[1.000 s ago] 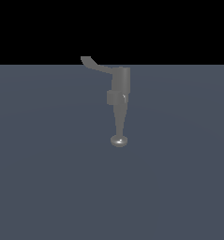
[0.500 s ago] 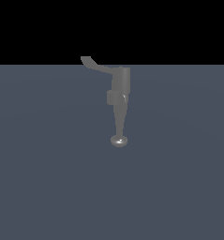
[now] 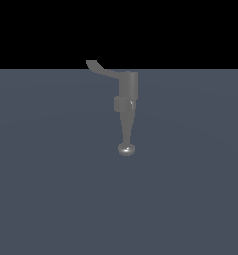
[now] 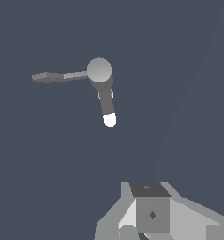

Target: Turn on the faucet by rotating a designated handle.

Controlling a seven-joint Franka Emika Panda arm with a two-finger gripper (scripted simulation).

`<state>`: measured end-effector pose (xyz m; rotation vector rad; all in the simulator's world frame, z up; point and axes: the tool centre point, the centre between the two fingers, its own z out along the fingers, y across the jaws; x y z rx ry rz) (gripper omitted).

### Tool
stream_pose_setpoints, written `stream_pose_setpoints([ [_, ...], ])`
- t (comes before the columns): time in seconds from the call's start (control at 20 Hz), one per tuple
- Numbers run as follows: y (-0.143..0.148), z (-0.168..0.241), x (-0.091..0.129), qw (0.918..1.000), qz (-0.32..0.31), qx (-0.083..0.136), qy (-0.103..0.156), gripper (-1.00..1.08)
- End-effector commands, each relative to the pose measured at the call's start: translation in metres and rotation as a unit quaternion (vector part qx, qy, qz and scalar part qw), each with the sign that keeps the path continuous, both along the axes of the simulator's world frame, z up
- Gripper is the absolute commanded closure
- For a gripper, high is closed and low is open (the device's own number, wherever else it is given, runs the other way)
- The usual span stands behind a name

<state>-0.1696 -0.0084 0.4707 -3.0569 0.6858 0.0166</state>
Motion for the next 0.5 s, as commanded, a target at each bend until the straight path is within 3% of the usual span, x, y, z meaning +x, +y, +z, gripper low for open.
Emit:
stream_pose_setpoints([
  [0.0, 0.002, -0.004, 0.011, 0.9995, -0.030, 0.003, 0.000, 1.08],
  [0.45, 0.011, -0.022, 0.052, 0.9903, -0.138, 0.011, 0.004, 1.08],
])
